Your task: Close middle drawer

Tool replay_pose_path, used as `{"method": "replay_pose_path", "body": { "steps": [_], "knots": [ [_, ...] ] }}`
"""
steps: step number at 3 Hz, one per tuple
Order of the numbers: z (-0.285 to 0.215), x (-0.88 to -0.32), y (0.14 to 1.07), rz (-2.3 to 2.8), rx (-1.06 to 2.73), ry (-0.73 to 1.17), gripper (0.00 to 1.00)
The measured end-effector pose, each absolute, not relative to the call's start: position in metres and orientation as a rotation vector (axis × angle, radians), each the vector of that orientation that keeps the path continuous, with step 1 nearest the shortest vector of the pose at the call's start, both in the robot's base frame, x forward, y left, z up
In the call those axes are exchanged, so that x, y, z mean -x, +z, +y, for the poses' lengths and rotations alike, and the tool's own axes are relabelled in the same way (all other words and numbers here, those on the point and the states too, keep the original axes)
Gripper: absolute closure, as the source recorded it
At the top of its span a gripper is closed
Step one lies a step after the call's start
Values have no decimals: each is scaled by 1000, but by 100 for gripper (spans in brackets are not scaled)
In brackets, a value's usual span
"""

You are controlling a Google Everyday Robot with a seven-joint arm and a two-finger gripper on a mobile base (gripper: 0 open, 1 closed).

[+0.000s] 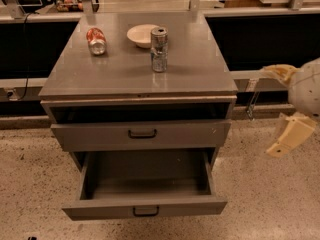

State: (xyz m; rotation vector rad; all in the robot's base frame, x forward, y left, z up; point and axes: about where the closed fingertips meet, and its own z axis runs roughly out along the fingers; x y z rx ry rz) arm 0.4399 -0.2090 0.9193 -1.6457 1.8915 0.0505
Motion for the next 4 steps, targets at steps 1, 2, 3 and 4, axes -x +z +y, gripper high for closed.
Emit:
{"method": "replay_pose_path", "body": {
  "steps": [1, 2, 3, 4],
  "knots": [
    [-220, -444, 860, 1994, 1669, 187, 0],
    [-216, -437, 764, 2021, 1656, 422, 0],
    [-222, -431, 690, 1903, 1563, 572, 0],
    [-227, -437, 669, 1797, 1584, 596, 0]
  ]
}}
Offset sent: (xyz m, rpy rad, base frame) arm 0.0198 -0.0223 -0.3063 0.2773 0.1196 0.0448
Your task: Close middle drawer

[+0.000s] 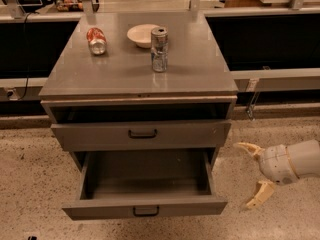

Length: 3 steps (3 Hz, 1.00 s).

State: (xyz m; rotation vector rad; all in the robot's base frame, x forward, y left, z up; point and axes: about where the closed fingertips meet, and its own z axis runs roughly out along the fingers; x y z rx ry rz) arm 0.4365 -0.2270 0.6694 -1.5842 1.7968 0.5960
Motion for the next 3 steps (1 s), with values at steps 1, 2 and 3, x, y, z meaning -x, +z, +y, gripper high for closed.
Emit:
{"method": "replay_pose_path", "body": {
  "steps": [1, 2, 3],
  "knots": [
    [-222, -432, 657, 1816, 1592, 642, 1],
    [-187, -409, 621, 1745, 1553, 674, 25],
    [-144, -391, 588, 1592, 1504, 715, 46]
  ]
}}
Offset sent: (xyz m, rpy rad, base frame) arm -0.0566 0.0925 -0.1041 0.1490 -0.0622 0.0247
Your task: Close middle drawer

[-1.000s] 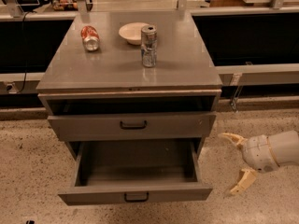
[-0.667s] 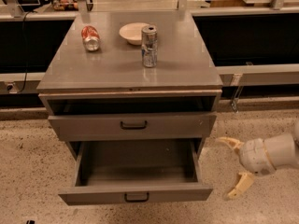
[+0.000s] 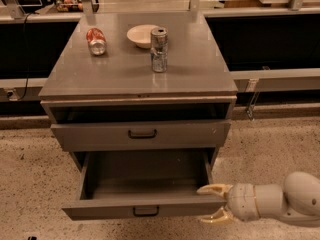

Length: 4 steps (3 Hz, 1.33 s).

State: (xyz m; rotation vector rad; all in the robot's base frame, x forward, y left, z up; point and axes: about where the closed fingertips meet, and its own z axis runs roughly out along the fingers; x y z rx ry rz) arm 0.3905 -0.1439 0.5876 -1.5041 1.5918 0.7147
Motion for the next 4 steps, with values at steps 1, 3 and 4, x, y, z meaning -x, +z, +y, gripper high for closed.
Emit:
{"method": "replay_pose_path", "body": {
  "steps": [1, 3, 4],
  "knots": [
    [-126, -386, 577, 1473, 1536, 712, 71],
    [-119, -380, 512, 1630, 1390, 740, 100],
    [-114, -379, 442, 1710, 1226, 732, 100]
  ]
}}
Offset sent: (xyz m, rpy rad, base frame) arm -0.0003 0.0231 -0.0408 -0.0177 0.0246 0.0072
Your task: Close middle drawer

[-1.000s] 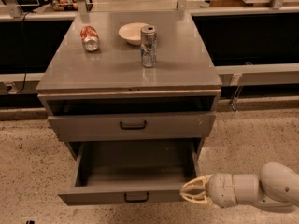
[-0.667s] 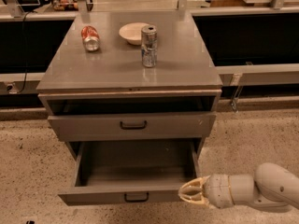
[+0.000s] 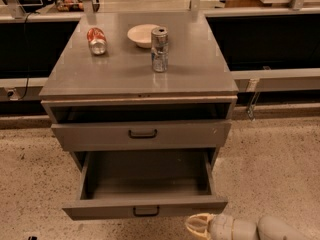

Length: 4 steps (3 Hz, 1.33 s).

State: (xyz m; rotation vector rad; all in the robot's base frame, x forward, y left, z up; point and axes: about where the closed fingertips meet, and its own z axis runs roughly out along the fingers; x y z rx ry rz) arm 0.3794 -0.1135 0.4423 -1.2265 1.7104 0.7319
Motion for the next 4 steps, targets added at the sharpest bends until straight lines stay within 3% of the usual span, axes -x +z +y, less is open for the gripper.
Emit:
{"method": "replay_pose_path", "body": {
  "steps": [2, 4],
  "knots": [
    [-110, -396, 357, 1746, 1000, 685, 100],
    [-111, -449, 360, 1669, 1019, 572, 100]
  ]
}}
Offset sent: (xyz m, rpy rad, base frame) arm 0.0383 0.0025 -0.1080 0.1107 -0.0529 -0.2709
